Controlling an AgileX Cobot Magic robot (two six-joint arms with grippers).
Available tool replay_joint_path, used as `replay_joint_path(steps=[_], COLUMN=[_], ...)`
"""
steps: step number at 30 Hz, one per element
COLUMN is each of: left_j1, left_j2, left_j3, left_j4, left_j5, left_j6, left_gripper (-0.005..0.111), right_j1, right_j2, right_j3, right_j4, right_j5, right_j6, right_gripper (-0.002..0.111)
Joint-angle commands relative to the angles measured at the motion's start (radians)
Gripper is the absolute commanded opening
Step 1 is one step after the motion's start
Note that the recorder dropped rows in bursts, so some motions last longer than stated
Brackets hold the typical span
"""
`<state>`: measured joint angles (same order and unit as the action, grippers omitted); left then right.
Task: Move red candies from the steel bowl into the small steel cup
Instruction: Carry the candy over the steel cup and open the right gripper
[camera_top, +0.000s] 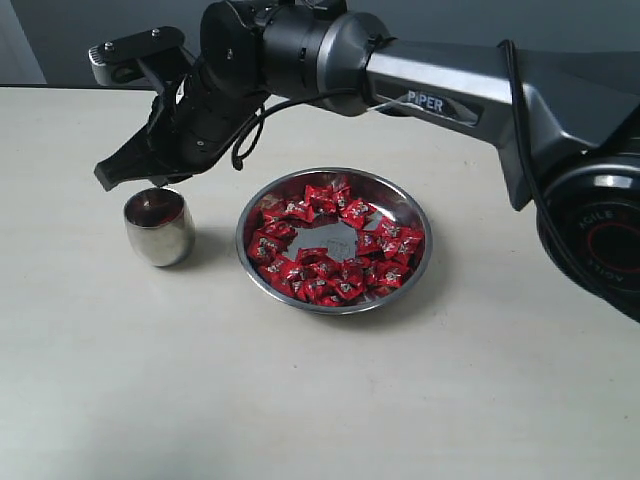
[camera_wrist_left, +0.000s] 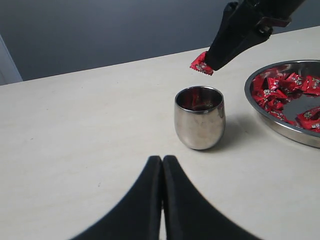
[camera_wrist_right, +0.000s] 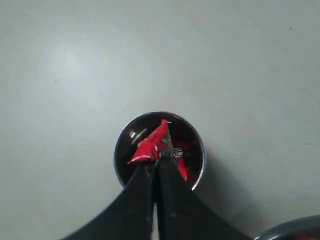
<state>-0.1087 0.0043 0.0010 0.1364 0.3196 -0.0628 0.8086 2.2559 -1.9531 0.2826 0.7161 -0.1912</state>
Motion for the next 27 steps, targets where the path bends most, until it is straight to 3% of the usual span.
replay_joint_path(steps=[1,8,12,15,20,27], left_j1=[-0.003,-0.003,-0.003,-0.003,-0.003,-0.003], left_j2=[-0.004,-0.004,-0.004,-0.004,-0.004,-0.004], left_j3=[-0.001,-0.001,-0.001,-0.001,-0.001,-0.001], left_j4=[-0.001,-0.001,-0.001,-0.001,-0.001,-0.001], left_j5=[-0.009,-0.009,-0.009,-0.009,-0.009,-0.009], left_j6=[-0.005,-0.005,-0.005,-0.005,-0.005,-0.005], left_gripper=[0.0,0.0,0.0,0.0,0.0,0.0], right_j1=[0.001,0.001,0.001,0.001,-0.001,-0.068], right_j2=[-0.011,-0.011,-0.011,-0.011,-0.018,-0.012], right_j3=[0.0,0.0,0.0,0.0,0.0,0.0], right_j4=[0.053,0.052,0.052,0.052,-0.013,-0.272], right_j5=[-0.017,-0.017,-0.017,-0.018,0.023,0.377], right_j6=[-0.044,-0.071,-0.071,-0.071,-0.066,0.128], right_gripper=[-0.001,0.002,0.028,0.038,0.038,0.038])
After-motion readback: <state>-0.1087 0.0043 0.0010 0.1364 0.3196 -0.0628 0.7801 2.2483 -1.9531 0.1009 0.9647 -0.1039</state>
